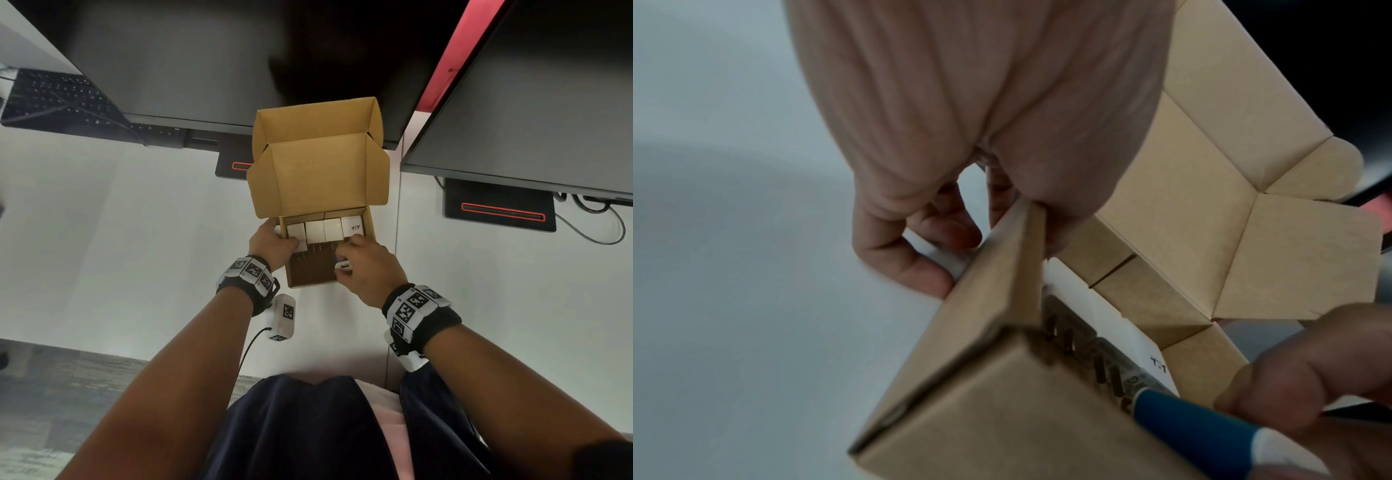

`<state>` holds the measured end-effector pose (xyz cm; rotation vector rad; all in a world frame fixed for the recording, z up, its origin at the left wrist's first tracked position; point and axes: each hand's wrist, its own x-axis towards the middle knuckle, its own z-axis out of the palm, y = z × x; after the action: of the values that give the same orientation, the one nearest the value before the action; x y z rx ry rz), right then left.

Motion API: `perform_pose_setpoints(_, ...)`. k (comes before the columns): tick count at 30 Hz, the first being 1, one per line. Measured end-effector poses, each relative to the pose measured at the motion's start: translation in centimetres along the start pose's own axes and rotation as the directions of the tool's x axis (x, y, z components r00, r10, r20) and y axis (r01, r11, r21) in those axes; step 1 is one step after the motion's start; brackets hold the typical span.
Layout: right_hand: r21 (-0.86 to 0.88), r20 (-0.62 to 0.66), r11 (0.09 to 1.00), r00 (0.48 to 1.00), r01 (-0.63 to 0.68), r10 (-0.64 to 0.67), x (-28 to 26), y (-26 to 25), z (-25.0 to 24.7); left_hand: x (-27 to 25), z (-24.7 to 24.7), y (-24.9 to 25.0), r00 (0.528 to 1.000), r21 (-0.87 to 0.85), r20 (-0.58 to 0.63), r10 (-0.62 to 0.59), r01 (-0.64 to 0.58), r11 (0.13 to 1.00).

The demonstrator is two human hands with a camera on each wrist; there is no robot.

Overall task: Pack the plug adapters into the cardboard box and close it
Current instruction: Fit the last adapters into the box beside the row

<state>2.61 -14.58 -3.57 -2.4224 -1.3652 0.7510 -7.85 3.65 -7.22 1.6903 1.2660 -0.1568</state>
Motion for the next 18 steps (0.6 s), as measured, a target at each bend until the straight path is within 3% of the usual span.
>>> perform_pose_setpoints(6, 0.064, -0.013, 0.998, 1.0, -0.025, 0.026, 0.1, 0.3, 0.3, 0.0, 0.0, 0.1, 1.0, -0.001, -0.001, 0.006, -0.006, 1.0)
perform_pose_setpoints(18, -0.078, 0.001, 0.996, 0.999, -0.046, 0.046, 1.0, -0.2, 0.6, -0.2, 0.0, 0.1, 1.0, -0.015, 0.008, -0.015, 0.016, 1.0)
